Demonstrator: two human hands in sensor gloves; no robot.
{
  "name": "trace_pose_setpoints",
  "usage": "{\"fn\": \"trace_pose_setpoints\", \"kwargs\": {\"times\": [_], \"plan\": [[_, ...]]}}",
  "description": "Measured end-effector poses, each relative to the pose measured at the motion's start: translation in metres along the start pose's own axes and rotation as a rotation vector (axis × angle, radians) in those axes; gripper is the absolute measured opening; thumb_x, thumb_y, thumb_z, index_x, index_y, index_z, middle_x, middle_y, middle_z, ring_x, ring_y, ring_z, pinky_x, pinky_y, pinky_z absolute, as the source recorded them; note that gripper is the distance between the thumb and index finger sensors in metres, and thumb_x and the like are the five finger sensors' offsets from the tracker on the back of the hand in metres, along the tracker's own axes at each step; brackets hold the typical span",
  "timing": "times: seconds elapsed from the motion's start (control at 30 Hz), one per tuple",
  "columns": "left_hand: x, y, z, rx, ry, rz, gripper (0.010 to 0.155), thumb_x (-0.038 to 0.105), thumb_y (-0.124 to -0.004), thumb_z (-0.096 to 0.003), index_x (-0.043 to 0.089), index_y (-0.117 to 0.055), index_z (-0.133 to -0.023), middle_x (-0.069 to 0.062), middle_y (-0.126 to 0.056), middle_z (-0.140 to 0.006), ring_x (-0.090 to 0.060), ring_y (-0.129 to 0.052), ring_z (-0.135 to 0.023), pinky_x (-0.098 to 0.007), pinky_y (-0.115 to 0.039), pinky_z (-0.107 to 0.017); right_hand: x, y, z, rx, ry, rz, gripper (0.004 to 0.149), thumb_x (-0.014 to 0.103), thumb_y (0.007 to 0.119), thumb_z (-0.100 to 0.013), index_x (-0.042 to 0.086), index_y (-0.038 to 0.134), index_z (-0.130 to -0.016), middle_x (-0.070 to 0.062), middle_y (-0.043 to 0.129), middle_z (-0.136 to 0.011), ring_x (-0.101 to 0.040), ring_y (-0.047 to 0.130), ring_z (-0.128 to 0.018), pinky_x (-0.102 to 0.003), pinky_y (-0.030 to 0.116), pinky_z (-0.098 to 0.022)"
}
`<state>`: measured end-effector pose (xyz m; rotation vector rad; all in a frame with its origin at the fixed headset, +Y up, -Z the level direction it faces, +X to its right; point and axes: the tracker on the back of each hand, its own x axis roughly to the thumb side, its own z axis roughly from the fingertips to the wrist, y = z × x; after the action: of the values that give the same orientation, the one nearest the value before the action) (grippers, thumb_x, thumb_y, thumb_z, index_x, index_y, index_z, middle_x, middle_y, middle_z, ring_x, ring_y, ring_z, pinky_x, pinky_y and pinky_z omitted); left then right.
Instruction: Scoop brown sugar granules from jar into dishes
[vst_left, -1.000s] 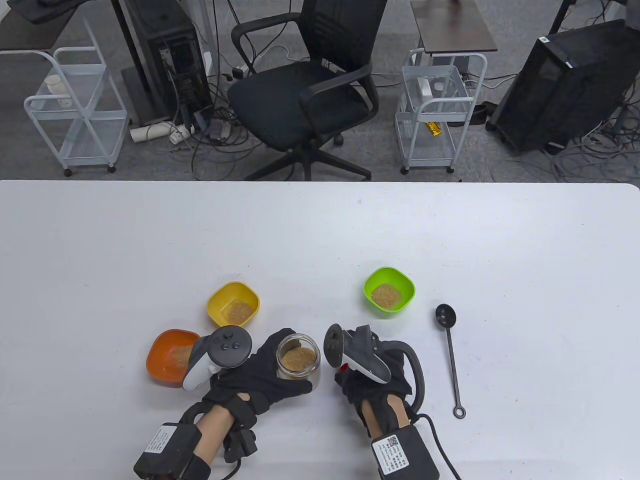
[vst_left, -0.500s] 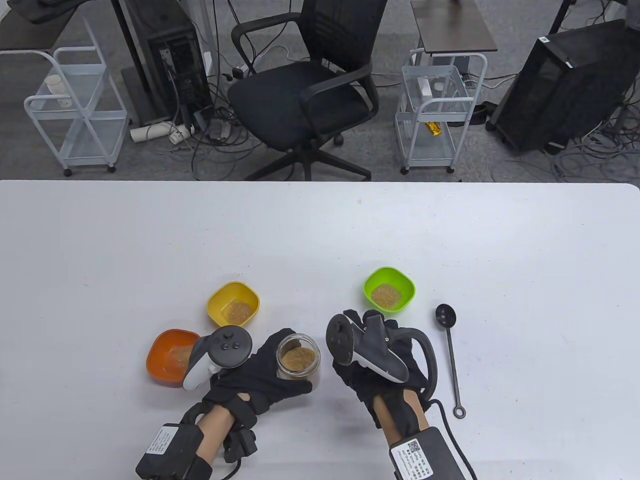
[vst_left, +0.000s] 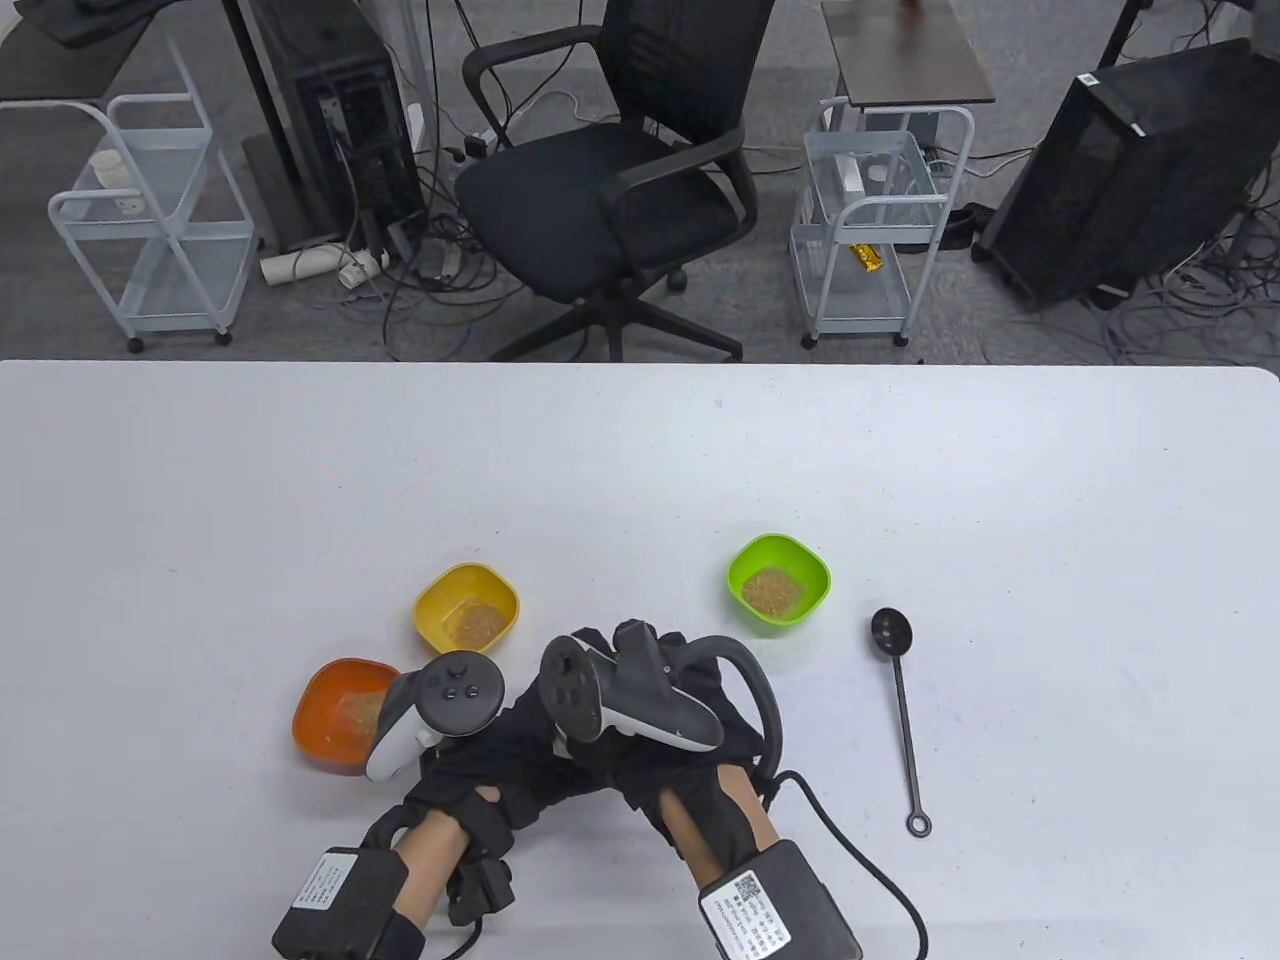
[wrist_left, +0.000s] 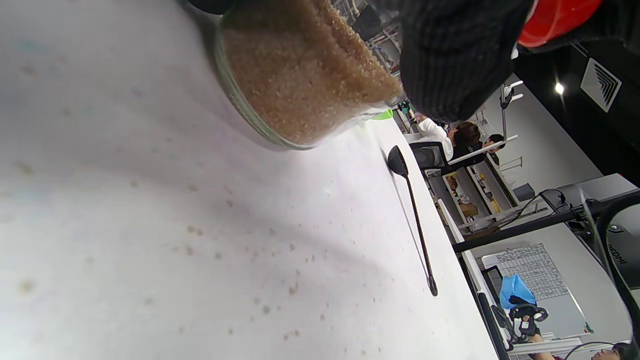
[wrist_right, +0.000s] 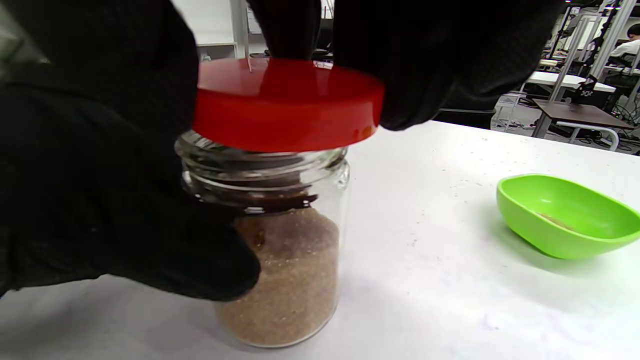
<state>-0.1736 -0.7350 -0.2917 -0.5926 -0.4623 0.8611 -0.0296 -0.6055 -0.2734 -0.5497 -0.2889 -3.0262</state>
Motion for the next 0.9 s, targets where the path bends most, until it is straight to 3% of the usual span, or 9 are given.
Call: {"fn": "trace_pose_setpoints", "kwargs": {"times": [0.7, 0.9], "plan": [[0.000, 0.000, 0.000, 0.006, 0.003, -0.026, 0.113, 0.060, -0.093, -0.0508, 0.015, -0.014, -0.118, -0.010, -0.030, -0.129, -0.039, -0.043, -0.125, -0.052, -0.051, -0.089, 0.016, 0.005, -0.014, 0.087, 0.018, 0.100, 0.084, 0.060, 0.084, -0.046, 0.017, 0.054, -0.112, -0.020, 0.070, -0.111, -0.043, 0.092, -0.082, -0.063, 0.076, -0.065], [0.000, 0.000, 0.000, 0.006, 0.001, -0.026, 0.113, 0.060, -0.093, -0.0506, 0.014, -0.014, -0.118, -0.010, -0.030, -0.129, -0.039, -0.044, -0.125, -0.052, -0.051, -0.089, 0.018, 0.006, -0.016, 0.043, 0.047, 0.160, 0.088, 0.067, 0.079, -0.044, 0.013, 0.059, -0.110, -0.021, 0.081, -0.100, -0.032, 0.103, -0.069, -0.055, 0.085, -0.061]]}}
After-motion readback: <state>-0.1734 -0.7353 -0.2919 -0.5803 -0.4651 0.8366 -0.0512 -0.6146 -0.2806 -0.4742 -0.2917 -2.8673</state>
